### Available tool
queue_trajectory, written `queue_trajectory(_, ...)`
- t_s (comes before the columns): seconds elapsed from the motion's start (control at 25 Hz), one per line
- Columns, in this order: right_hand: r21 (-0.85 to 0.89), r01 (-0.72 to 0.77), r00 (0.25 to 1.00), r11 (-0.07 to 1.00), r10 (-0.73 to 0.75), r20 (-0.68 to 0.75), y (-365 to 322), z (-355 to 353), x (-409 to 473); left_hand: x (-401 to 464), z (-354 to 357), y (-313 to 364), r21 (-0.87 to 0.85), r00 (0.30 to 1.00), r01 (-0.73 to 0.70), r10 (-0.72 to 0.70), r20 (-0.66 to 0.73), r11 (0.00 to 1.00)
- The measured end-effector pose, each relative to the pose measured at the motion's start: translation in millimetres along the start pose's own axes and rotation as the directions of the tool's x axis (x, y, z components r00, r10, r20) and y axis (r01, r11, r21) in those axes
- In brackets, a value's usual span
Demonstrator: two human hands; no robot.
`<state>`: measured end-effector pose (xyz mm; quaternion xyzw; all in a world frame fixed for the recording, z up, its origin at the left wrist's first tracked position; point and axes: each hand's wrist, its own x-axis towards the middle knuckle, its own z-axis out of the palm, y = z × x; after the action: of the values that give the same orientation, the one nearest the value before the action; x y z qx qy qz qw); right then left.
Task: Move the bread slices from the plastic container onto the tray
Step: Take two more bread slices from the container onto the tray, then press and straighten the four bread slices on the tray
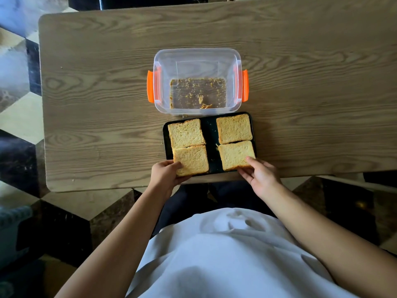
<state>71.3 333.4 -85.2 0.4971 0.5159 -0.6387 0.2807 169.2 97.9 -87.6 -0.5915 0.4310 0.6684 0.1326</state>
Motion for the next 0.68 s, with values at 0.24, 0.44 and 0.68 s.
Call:
queue_trajectory(0.24,-0.439,0.215,0.968,0.872,-0.249,-0.021,1,0,12,0,4,6,0.295,0.988,-0.105,0.132,-0.075,0.950)
queue_trajectory(0.44,-0.921,0.314,0.865,0.232,-0.470,0.177,-17,-6,1,-12,1,11,0.854,0.871,-0.264,0.491,0.012,0.448)
queue_trajectory(0.68,-0.832,0.538,0.706,-0.135,-0.466,0.533,-24,18,-16,-4,-7,12,0.866,0.820,-0.303,0.572,0.023,0.398)
